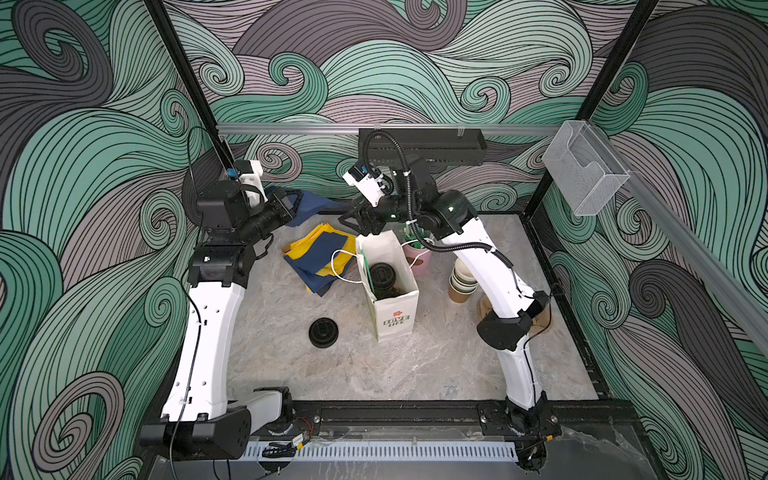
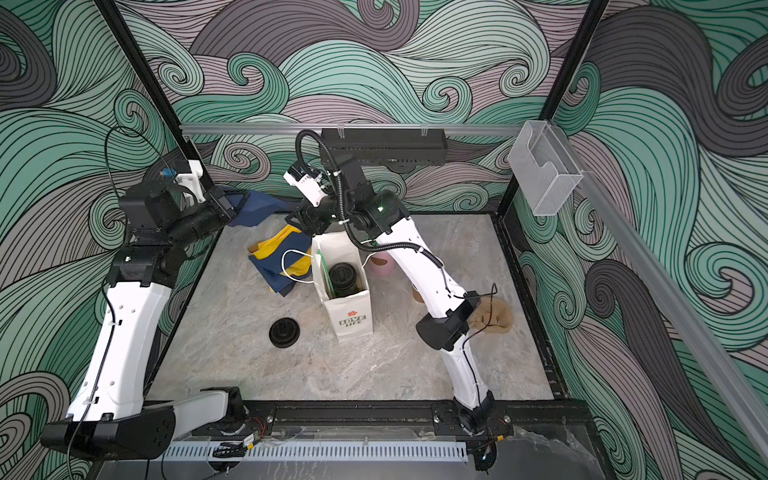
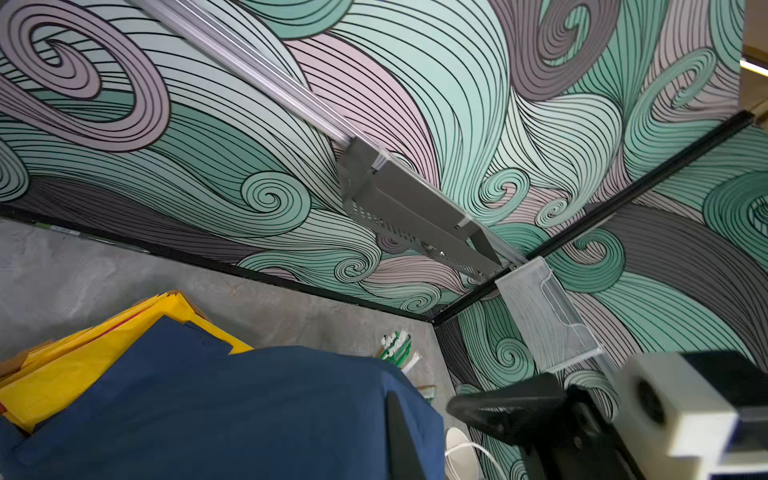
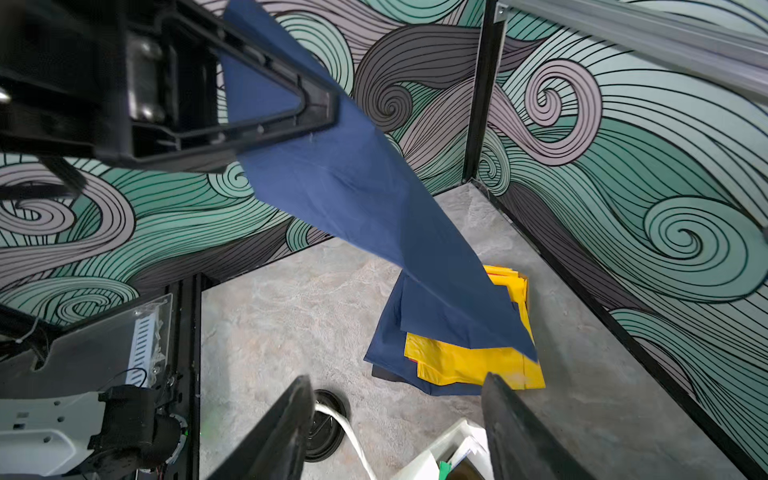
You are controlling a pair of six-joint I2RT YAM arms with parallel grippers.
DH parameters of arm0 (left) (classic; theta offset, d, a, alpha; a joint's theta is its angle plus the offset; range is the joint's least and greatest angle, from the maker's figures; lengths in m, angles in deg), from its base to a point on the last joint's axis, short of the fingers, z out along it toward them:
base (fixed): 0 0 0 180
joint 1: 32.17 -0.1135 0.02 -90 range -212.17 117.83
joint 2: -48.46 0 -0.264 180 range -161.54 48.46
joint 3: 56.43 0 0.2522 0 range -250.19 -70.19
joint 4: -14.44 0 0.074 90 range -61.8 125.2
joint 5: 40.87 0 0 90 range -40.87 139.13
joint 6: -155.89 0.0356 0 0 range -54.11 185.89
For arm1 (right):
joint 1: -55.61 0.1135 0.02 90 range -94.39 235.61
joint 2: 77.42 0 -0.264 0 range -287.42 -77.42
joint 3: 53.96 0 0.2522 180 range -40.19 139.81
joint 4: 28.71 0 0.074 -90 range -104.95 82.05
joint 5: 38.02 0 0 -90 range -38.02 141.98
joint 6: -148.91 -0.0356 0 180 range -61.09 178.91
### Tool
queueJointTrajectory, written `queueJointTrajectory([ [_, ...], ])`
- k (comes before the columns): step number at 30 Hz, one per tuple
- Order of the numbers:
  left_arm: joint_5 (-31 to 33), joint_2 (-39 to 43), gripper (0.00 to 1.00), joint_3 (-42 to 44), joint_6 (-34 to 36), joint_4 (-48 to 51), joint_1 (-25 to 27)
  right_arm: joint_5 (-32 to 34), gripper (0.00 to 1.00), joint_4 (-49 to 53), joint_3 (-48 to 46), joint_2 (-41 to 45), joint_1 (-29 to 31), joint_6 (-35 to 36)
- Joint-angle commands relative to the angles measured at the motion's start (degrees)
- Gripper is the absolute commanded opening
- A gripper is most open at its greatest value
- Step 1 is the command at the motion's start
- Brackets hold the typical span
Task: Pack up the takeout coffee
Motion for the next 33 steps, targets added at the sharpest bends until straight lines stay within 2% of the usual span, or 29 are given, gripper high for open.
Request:
queueJointTrajectory([
  [1,-7.25,1.38,0.0,-1.08,4.3,3.57,0.57,-1.96,0.67,-3.92,-0.82,0.05,0.5,6.73],
  [5,-10.18,2.85,0.0,-0.52,3.9,3.57,1.18,4.18,0.65,-7.95,-2.79,-0.23,1.91,8.64],
  [8,-11.45,3.44,0.0,-0.48,3.44,3.49,1.56,5.59,0.61,-11.86,-4.71,0.18,2.52,8.93],
  [12,-11.09,3.72,0.0,-0.61,3.04,3.57,1.91,5.31,0.58,-13.79,-5.75,0.45,3.3,9.75],
  [16,-9.53,3.84,0.0,-1.0,5.72,3.98,2.08,0.56,0.66,-8.91,-7.03,2.92,3.25,7.82],
  [21,-11.62,3.77,0.0,-1.03,15.72,4.88,3.35,-5.92,0.67,-6.36,-17.88,13.04,1.51,4.71],
  [25,-20.74,5.6,0.0,1.34,27.75,3.71,6.1,-10.37,0.68,-8.69,-26.1,20.3,-0.83,1.16],
  [29,-27.32,7.63,0.0,2.69,37.86,5.88,8.92,-13.98,0.72,-9.11,-26.68,22.33,-1.67,0.14],
  [33,-30.36,8.74,0.0,2.81,42.05,6.3,11.47,-19.82,0.73,-8.91,-26.06,21.83,-1.25,-2.51],
])
